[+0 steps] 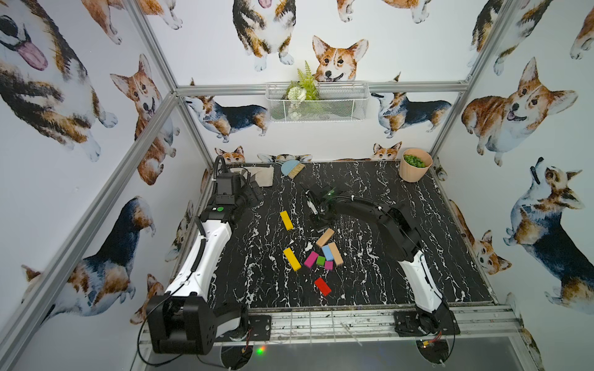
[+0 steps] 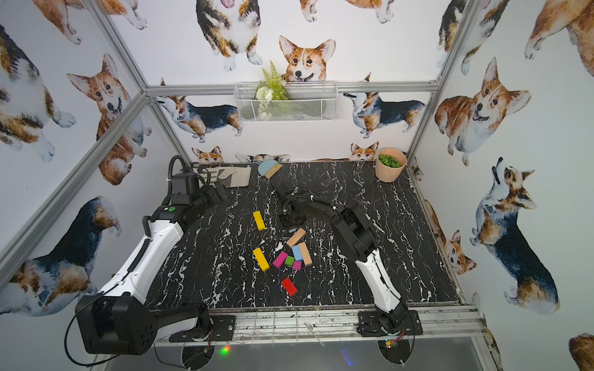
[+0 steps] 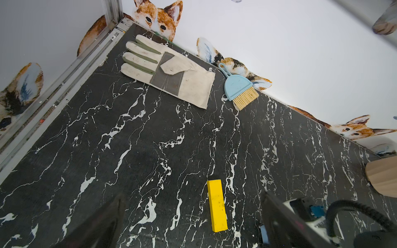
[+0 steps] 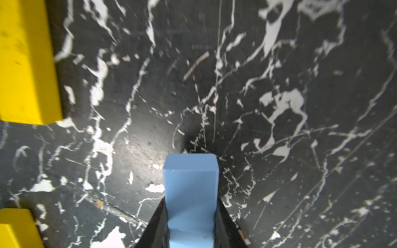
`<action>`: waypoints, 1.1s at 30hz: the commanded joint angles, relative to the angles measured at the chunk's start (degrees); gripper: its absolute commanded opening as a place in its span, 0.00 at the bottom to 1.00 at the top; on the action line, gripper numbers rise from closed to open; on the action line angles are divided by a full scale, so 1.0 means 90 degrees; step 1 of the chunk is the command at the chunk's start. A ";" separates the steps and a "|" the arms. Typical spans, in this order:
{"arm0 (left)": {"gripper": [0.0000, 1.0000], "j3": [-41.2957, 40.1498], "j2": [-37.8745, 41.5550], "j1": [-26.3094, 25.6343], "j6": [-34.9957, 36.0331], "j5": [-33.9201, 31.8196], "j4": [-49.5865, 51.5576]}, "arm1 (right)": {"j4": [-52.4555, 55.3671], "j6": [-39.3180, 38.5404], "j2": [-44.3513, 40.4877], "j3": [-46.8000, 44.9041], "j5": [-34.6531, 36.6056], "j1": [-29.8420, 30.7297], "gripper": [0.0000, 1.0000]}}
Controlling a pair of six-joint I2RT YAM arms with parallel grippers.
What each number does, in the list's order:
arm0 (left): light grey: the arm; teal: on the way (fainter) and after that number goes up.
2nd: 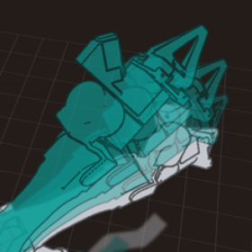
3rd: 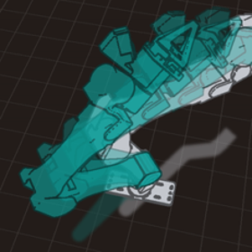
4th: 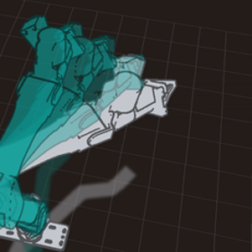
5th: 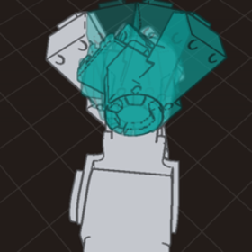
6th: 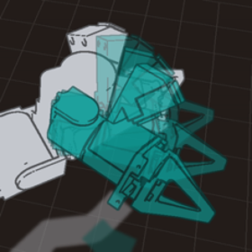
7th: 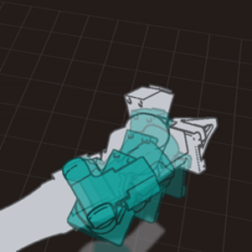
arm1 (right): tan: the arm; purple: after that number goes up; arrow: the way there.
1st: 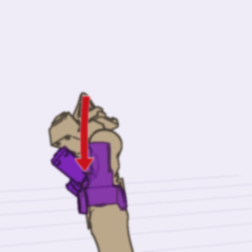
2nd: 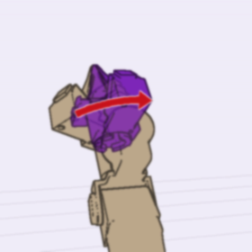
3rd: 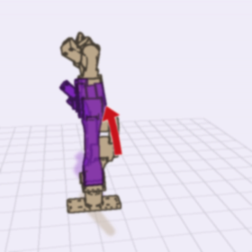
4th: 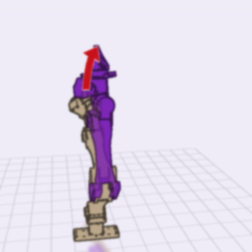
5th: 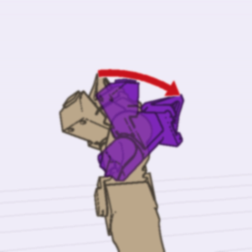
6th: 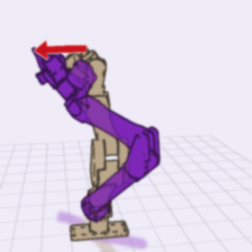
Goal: Assemble the letter v with building blocks
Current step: Assemble the building block at the center of the board.
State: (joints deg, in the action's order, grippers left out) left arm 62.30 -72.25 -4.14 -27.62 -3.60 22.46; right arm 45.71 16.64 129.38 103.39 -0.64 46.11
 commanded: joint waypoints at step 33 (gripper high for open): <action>1.00 -0.0014 0.0059 0.0025 -0.0024 0.0014 -0.0131 | 0.0733 0.0014 0.0574 0.1186 0.0063 0.0979 0.24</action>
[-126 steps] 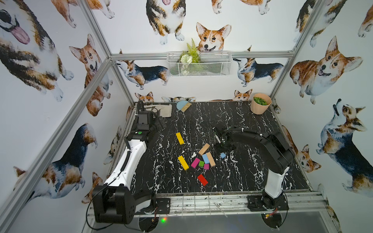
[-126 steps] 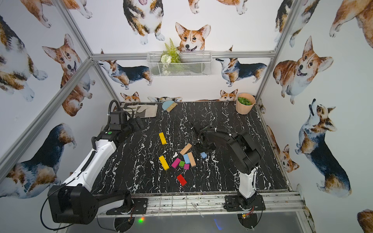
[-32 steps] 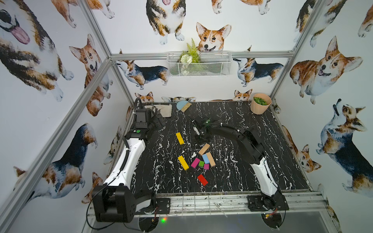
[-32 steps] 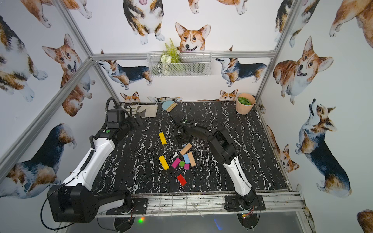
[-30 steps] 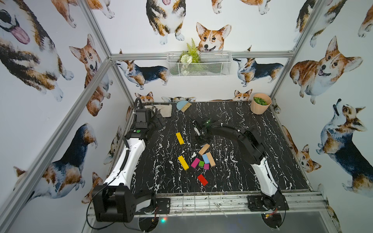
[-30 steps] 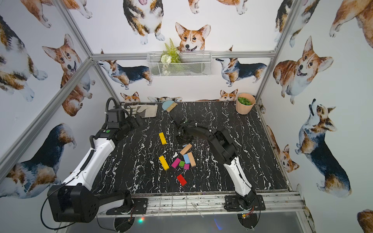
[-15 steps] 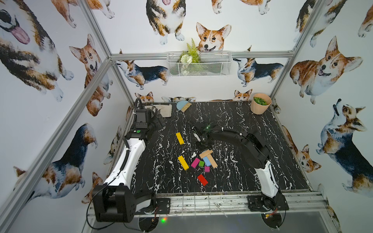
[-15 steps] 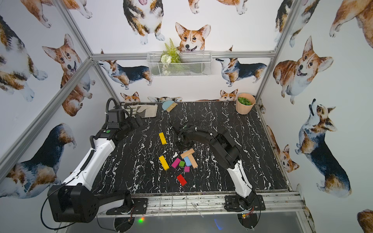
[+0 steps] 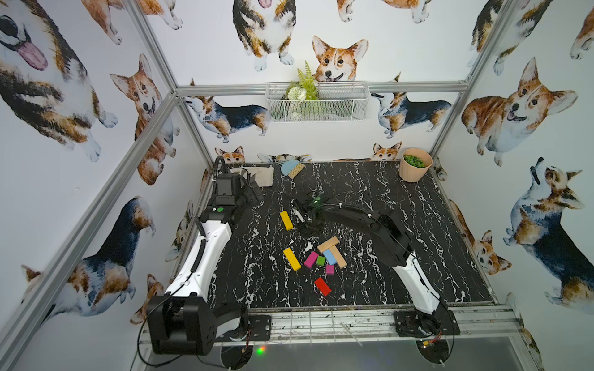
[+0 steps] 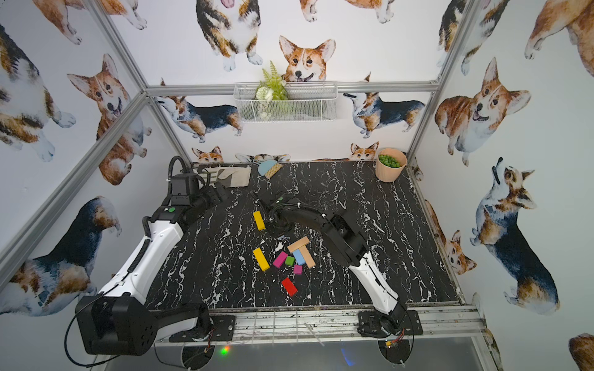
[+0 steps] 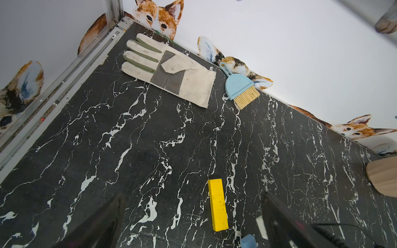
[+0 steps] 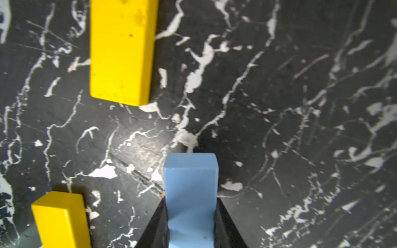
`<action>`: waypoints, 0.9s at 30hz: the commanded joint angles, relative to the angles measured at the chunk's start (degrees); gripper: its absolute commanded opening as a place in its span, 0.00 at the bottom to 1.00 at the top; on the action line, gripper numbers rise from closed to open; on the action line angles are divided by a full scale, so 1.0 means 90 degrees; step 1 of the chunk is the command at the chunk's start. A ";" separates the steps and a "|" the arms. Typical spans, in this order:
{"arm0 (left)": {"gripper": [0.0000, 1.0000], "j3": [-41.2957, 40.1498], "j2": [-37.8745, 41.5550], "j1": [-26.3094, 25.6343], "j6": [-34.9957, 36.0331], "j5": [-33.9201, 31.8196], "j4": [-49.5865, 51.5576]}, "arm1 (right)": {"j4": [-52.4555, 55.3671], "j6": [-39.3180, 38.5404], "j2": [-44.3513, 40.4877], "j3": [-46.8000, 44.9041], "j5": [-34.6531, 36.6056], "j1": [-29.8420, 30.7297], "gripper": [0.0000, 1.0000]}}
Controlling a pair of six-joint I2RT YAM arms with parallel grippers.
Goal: Assemble the letter v with building blocks
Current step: Assemble the building block at the center of the board.
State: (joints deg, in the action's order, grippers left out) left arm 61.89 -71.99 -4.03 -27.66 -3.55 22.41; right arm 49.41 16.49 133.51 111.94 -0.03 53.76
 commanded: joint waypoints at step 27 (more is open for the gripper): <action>1.00 -0.0077 0.0079 0.0016 -0.0019 -0.0025 -0.0174 | 0.1041 0.0516 0.1082 0.1742 -0.0295 0.0287 0.24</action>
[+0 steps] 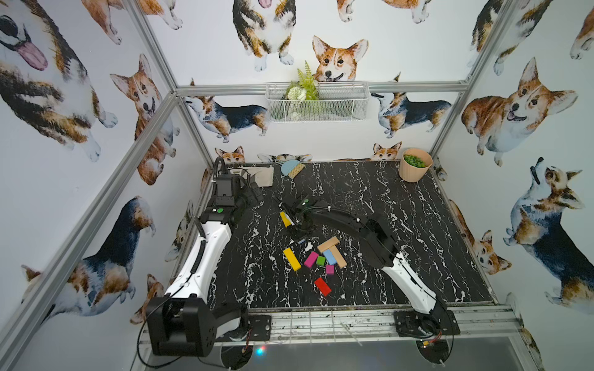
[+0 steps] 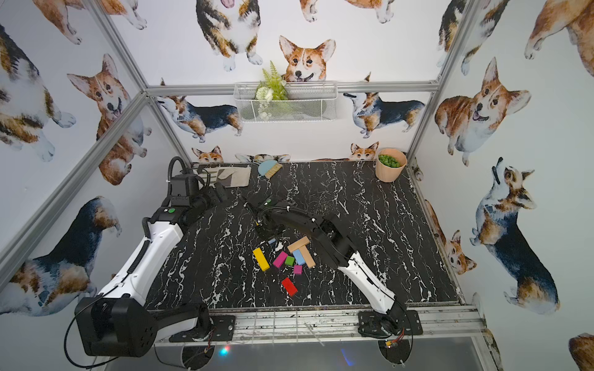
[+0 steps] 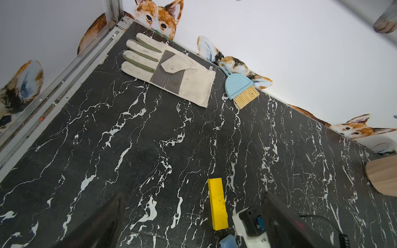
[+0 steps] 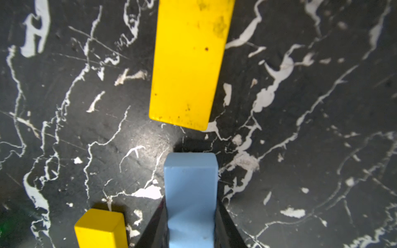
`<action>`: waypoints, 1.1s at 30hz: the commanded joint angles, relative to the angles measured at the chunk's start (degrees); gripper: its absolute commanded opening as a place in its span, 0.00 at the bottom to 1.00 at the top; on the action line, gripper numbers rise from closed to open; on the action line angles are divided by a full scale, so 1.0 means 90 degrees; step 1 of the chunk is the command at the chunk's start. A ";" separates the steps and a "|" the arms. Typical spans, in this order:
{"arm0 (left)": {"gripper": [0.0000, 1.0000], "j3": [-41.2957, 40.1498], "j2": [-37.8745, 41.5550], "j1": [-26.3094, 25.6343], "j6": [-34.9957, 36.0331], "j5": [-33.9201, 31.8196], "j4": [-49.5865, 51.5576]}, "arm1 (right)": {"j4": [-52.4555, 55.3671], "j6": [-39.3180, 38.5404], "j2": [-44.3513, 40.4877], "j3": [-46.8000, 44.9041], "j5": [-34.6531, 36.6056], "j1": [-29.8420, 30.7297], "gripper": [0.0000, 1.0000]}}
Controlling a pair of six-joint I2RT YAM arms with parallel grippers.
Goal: Assemble the letter v with building blocks
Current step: Assemble the building block at the center of the board.
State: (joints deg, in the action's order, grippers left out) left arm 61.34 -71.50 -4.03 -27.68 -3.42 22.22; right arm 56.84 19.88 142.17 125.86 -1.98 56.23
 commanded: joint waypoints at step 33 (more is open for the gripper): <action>1.00 -0.0039 0.0011 0.0023 0.0009 -0.0070 -0.0144 | 0.0423 0.0194 0.0737 0.1035 0.0073 -0.0074 0.26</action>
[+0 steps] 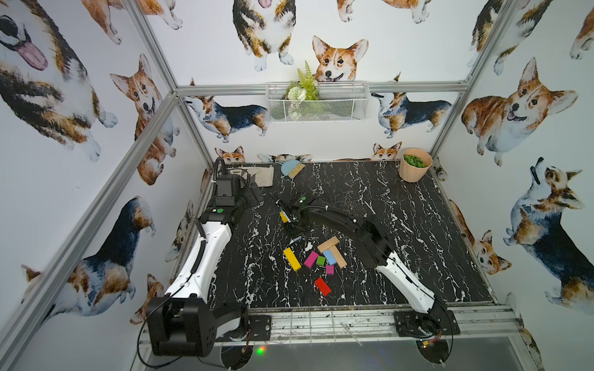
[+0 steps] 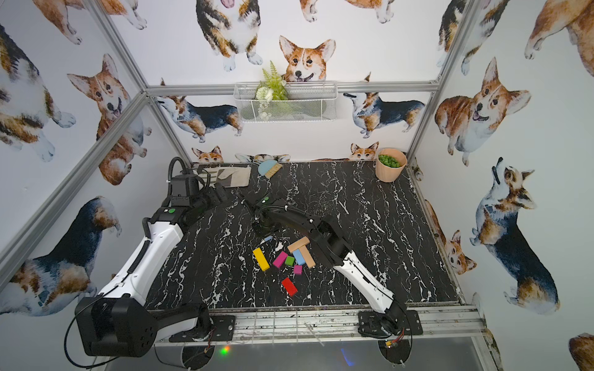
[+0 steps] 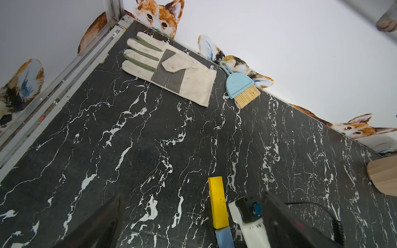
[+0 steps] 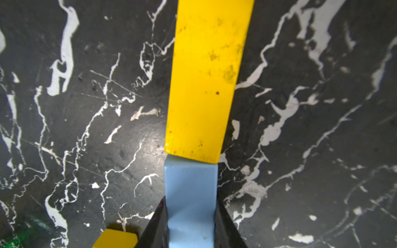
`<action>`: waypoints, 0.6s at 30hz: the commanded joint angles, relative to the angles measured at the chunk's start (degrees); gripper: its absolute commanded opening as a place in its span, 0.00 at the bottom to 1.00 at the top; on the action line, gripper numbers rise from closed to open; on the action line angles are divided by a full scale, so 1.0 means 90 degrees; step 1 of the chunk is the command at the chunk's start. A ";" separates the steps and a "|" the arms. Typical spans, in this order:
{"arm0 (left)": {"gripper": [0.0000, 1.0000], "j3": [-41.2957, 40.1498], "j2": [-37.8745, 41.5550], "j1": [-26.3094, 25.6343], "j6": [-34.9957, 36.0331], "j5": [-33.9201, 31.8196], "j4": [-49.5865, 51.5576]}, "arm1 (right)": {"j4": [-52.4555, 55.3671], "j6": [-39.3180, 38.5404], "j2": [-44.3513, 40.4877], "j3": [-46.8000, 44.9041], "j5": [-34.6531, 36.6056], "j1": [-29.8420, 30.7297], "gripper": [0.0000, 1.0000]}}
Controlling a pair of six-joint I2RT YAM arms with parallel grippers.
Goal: Assemble the letter v with building blocks
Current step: Assemble the building block at the center of the board.
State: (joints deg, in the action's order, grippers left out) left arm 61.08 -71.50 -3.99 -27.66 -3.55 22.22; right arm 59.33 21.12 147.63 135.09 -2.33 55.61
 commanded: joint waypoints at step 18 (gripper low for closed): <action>1.00 -0.0009 -0.0014 0.0017 0.0014 -0.0064 -0.0154 | 0.0136 0.0045 0.0148 0.0029 0.0113 -0.0046 0.39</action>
State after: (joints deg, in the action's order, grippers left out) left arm 61.04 -71.57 -3.92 -27.64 -3.60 22.22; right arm 58.92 21.12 148.00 135.59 -2.57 55.33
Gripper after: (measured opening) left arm 0.999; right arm 0.389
